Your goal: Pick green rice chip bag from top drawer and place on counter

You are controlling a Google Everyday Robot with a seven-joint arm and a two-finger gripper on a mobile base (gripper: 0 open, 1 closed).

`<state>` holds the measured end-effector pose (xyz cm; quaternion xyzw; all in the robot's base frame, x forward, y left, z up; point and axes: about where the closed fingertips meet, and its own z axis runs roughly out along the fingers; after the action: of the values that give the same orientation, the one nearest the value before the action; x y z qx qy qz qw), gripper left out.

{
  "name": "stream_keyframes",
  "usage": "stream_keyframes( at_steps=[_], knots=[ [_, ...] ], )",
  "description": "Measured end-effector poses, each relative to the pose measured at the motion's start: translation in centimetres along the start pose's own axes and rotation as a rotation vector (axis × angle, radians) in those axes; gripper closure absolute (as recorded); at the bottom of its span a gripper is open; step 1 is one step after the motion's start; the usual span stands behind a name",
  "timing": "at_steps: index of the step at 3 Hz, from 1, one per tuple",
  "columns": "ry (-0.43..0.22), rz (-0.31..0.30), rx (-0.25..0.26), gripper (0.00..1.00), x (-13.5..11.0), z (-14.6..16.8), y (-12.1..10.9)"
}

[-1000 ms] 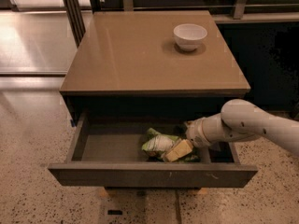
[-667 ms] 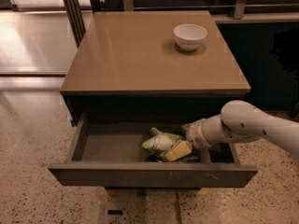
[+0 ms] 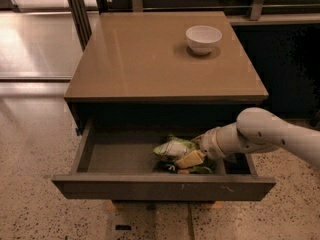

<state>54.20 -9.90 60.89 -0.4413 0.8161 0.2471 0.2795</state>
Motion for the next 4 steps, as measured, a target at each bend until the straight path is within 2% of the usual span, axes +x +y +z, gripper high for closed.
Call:
stream_keyframes(
  at_steps=[1,2,3,4],
  knots=[
    [0.0,0.0,0.0,0.85,0.0,0.0,0.0],
    [-0.04,-0.021,-0.018,1.0,-1.0,-0.6,0.1],
    [-0.13,-0.094,-0.041,1.0,-3.9,-3.8,0.9],
    [-0.17,-0.178,-0.025,1.0,-6.6,-7.8,2.4]
  ],
)
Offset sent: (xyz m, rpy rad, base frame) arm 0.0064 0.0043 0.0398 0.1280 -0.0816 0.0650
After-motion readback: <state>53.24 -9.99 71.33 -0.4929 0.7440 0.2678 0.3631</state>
